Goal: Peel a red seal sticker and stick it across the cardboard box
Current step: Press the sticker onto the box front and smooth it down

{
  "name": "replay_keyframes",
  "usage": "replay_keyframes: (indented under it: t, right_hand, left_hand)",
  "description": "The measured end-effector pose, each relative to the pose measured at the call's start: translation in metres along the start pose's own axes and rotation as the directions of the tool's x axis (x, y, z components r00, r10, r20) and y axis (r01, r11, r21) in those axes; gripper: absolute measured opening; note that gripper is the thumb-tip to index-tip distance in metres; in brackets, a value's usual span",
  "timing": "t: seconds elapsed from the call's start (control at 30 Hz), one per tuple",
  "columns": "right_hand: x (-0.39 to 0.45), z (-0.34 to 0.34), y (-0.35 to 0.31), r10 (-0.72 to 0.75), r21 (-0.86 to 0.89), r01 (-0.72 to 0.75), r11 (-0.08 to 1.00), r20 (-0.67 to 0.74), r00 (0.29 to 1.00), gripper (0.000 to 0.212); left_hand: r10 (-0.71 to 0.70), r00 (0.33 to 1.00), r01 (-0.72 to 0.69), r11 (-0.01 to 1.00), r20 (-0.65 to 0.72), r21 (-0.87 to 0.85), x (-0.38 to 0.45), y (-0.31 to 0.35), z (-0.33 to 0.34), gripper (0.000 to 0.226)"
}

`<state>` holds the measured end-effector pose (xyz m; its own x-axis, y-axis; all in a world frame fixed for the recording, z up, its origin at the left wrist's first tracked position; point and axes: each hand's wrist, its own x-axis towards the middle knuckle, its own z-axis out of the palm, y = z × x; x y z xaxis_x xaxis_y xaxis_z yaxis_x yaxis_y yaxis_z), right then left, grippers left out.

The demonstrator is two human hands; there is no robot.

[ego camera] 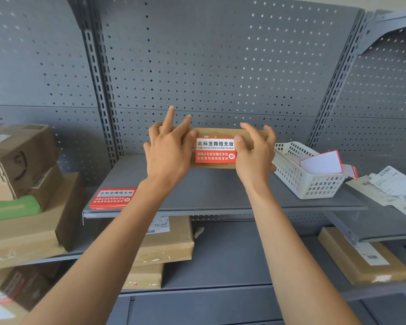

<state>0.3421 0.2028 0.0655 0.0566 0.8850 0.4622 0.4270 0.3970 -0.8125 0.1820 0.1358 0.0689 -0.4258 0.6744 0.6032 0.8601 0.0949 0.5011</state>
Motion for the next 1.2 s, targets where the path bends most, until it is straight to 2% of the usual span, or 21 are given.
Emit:
replay_keyframes:
  t: [0.17, 0.27, 0.33, 0.63, 0.83, 0.9, 0.97, 1.1, 1.2]
  right_hand:
    - [-0.006, -0.001, -0.003, -0.043, -0.026, 0.043, 0.999, 0.019, 0.999, 0.044]
    - [-0.011, -0.001, -0.003, -0.079, -0.071, 0.084, 0.994, 0.059, 0.995, 0.078]
    - [-0.012, -0.003, -0.001, -0.100, -0.105, 0.108, 0.989, 0.079, 0.992, 0.090]
    - [-0.009, -0.006, 0.015, -0.178, -0.032, 0.182, 0.983, 0.095, 0.979, 0.082]
    - [-0.005, -0.011, 0.017, -0.209, 0.005, 0.210, 0.978, 0.125, 0.970, 0.069]
    - [-0.007, -0.012, 0.018, -0.232, 0.011, 0.233, 0.972, 0.129, 0.964, 0.065]
    - [-0.009, -0.012, 0.018, -0.229, 0.013, 0.229, 0.973, 0.142, 0.963, 0.071]
    - [-0.014, -0.009, 0.013, -0.221, -0.060, 0.231, 0.971, 0.143, 0.965, 0.098]
    - [-0.015, -0.008, 0.014, -0.228, -0.069, 0.239, 0.969, 0.135, 0.964, 0.105]
  left_hand:
    - [-0.019, 1.000, 0.019, 1.000, 0.006, -0.004, -0.001, 0.002, -0.005, 0.053]
    - [0.007, 0.999, -0.010, 0.997, 0.038, 0.070, -0.003, 0.001, -0.007, 0.082]
    - [0.039, 0.998, -0.045, 0.994, 0.054, 0.103, -0.002, -0.003, -0.008, 0.090]
    - [0.103, 0.990, -0.111, 0.990, 0.094, 0.087, -0.004, -0.016, -0.011, 0.088]
    - [0.157, 0.982, -0.166, 0.983, 0.107, 0.080, -0.004, -0.025, -0.014, 0.066]
    - [0.166, 0.981, -0.176, 0.980, 0.104, 0.096, -0.005, -0.025, -0.015, 0.066]
    - [0.163, 0.981, -0.174, 0.979, 0.100, 0.107, -0.006, -0.023, -0.015, 0.073]
    - [0.163, 0.983, -0.174, 0.975, 0.087, 0.141, -0.010, -0.019, -0.013, 0.096]
    - [0.170, 0.982, -0.181, 0.972, 0.085, 0.148, -0.010, -0.019, -0.012, 0.100]
